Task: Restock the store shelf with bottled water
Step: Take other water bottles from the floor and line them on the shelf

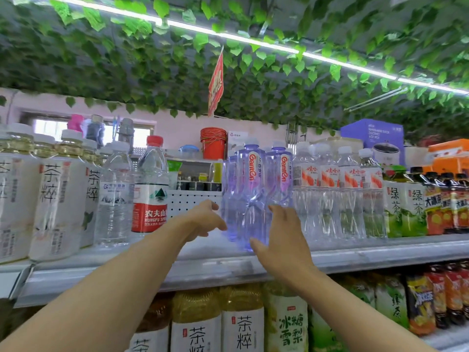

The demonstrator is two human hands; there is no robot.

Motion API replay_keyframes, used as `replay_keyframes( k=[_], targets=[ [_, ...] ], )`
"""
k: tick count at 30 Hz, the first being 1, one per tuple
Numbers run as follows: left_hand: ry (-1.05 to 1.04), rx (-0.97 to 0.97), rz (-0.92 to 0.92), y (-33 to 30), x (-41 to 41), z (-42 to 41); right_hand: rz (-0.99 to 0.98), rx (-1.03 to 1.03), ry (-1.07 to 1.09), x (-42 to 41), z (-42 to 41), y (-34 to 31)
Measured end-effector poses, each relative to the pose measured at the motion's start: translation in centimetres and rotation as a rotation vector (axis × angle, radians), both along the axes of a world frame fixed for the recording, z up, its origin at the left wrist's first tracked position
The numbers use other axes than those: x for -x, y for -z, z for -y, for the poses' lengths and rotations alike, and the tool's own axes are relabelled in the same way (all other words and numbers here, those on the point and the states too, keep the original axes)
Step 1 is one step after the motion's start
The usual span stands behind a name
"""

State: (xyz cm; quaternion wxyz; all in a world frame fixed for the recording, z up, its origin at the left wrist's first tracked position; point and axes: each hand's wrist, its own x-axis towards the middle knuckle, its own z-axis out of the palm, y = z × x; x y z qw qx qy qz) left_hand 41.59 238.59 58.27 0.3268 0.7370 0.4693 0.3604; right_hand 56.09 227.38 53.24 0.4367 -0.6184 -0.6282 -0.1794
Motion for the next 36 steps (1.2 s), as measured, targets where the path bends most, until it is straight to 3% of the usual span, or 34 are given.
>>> replay_keyframes(
  k=[15,27,36],
  targets=[
    [0.131,-0.116,0.031,0.0,-2.8,-4.4,0.043,-0.139,0.314,3.3,-5.2,0.1],
    [0.184,-0.157,0.04,0.2,-2.7,-4.8,0.048,-0.201,0.287,3.0,-6.3,0.6],
    [0.208,-0.046,0.021,-0.3,-2.5,-4.1,0.074,-0.177,0.279,2.8,-5.9,0.5]
  ],
)
